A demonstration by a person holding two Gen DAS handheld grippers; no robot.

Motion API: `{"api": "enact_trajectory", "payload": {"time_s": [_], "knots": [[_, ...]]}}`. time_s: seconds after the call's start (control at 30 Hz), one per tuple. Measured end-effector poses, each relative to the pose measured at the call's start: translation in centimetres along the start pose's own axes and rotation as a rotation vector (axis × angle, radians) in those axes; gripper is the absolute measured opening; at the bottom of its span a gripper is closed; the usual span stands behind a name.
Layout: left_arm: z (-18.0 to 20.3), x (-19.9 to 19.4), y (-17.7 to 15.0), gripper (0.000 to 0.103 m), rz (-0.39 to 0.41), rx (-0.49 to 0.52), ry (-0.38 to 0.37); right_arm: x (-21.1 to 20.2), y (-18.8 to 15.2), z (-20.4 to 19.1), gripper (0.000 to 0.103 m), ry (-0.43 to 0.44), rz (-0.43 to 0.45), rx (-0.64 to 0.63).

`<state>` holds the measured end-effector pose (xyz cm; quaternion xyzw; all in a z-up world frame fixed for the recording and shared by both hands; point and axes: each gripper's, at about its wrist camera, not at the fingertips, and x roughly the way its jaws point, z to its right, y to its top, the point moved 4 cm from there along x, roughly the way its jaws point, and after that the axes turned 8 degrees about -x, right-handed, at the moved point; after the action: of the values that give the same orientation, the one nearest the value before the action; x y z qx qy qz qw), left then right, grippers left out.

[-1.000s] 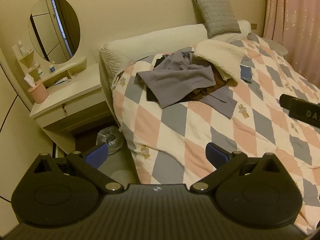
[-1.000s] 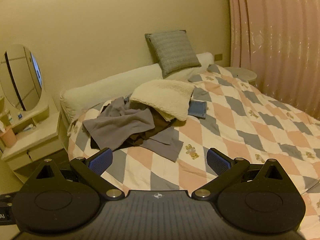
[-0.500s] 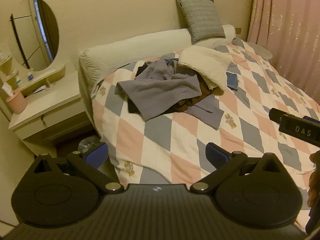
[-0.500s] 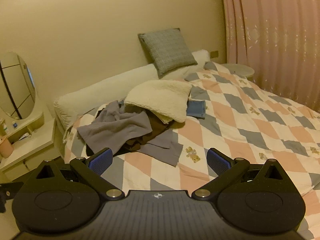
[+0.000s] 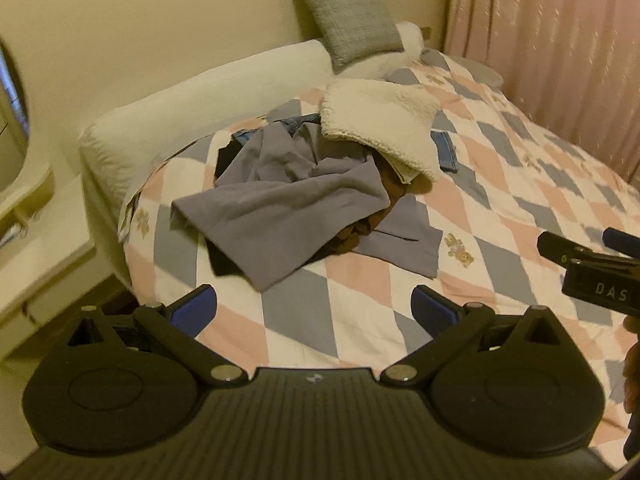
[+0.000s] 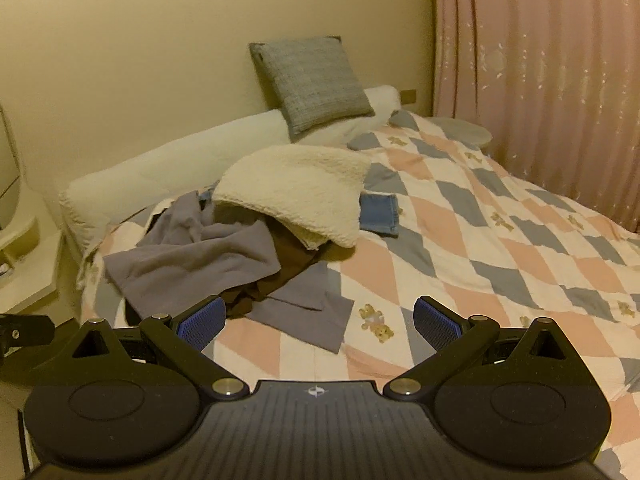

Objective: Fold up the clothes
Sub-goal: 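Move both grippers toward the cream fleece vest on the clothes pile, then grasp the cream fleece vest edges with both grippers and lift it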

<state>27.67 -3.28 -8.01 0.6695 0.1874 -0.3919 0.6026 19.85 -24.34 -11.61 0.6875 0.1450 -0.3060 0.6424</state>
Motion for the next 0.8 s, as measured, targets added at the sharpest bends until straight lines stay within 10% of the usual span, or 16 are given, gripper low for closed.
{"api": "enact_trajectory", "payload": {"time_s": [0.3,0.7,0.8], "knots": [[-0.7,6.5,4.0,0.09,-0.022,0.062,-0.071,4.7,1.9,0.0,0.103,-0.066,0.085,0.018],[1.1,18.2,8.9,0.089,-0.008,0.167,-0.107,14.5,2.7,0.8,0.095,-0.208,-0.007,-0.106],[1.8,21.7,10.0,0.075,0.016,0.208,-0.093,17.5,2.5,1.2,0.088,-0.209,-0.012,-0.143]]}}
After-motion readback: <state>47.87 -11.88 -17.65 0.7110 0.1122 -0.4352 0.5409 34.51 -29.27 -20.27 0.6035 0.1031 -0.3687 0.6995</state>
